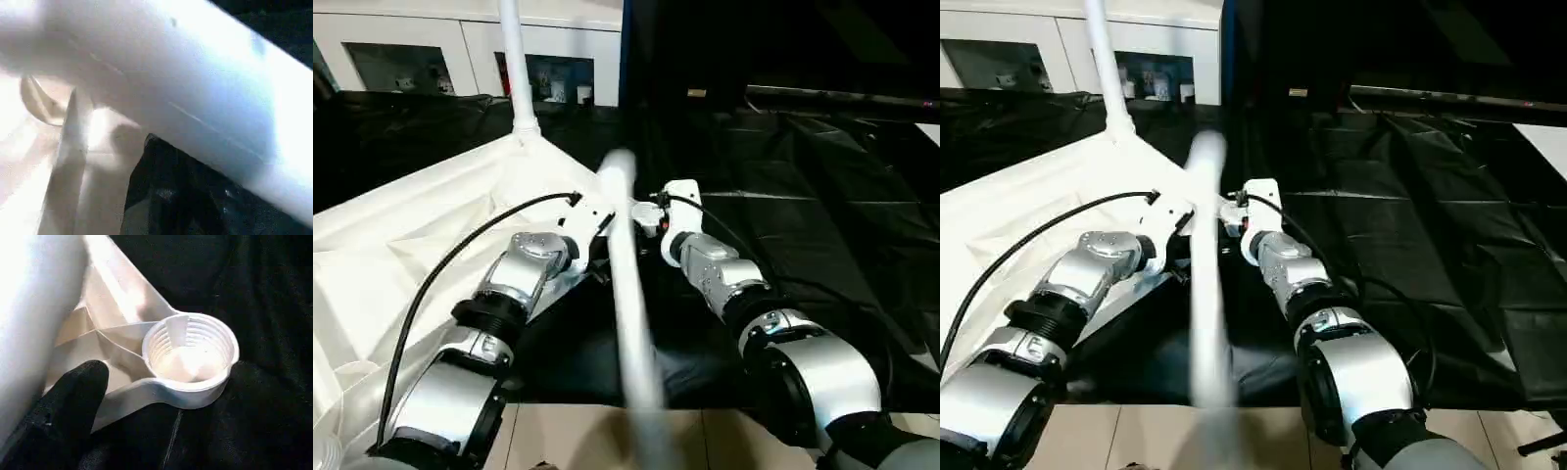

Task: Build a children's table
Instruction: Insert table leg to table base

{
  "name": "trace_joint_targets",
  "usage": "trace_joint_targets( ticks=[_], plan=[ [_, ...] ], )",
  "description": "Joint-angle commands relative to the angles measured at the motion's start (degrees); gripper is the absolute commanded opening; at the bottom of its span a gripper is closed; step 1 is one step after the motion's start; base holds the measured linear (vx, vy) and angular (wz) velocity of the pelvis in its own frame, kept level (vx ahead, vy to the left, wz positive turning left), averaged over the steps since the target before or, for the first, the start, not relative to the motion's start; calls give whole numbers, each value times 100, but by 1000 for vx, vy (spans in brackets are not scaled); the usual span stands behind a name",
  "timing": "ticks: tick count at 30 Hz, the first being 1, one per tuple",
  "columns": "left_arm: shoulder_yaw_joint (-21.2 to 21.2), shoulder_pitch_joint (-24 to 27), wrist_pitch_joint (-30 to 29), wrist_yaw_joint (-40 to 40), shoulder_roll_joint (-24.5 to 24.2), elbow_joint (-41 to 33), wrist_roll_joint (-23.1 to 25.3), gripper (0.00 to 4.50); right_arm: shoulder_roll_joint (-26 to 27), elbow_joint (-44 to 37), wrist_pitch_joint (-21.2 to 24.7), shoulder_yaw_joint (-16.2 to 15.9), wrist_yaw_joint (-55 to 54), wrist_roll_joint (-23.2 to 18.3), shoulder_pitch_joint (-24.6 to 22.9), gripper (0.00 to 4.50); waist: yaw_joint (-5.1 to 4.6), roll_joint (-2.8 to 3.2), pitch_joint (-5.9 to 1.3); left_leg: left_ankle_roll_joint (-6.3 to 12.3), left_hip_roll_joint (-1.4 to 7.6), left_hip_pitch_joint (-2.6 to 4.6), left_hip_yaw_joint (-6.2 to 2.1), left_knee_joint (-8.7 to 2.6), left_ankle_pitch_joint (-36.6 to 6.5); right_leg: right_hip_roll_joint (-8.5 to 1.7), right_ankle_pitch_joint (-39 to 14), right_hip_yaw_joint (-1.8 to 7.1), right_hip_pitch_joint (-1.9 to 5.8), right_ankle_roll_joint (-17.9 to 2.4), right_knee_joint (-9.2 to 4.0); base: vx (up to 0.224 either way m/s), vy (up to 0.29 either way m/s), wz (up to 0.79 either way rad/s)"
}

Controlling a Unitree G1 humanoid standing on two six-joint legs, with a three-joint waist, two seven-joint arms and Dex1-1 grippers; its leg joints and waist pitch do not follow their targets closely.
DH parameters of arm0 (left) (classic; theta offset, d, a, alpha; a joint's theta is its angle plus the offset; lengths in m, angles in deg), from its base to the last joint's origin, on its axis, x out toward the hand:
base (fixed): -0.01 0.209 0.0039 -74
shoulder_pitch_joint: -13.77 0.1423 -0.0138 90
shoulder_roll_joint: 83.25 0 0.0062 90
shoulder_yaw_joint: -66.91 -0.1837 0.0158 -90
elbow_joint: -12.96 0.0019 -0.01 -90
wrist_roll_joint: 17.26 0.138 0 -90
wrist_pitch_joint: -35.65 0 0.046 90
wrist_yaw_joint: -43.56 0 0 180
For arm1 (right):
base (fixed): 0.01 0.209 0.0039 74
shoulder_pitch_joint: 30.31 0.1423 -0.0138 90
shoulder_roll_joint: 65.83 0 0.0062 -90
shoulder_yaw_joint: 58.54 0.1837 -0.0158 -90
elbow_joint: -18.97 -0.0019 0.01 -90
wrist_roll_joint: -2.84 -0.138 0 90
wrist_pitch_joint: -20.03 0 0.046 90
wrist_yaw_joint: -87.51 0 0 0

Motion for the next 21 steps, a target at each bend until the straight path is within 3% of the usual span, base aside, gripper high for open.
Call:
trace_joint_targets(
  ticks=[1, 21],
  plan=[
    [-122, 62, -97, 105, 21, -66, 48, 0, 10, 34, 60, 48, -51, -7, 46, 446, 26, 49, -406, 177, 406, 90, -173, -337, -717, -528, -421, 416, 361, -1362, -270, 0, 0, 0],
    [-89, 42, -92, 98, -12, -9, 85, 0, -61, 20, 44, 168, -138, -52, 108, 446, 32, 47, -427, 257, 396, 91, -169, -307, -582, -521, -227, 407, 376, -1418, -237, 0, 0, 0]
  ],
)
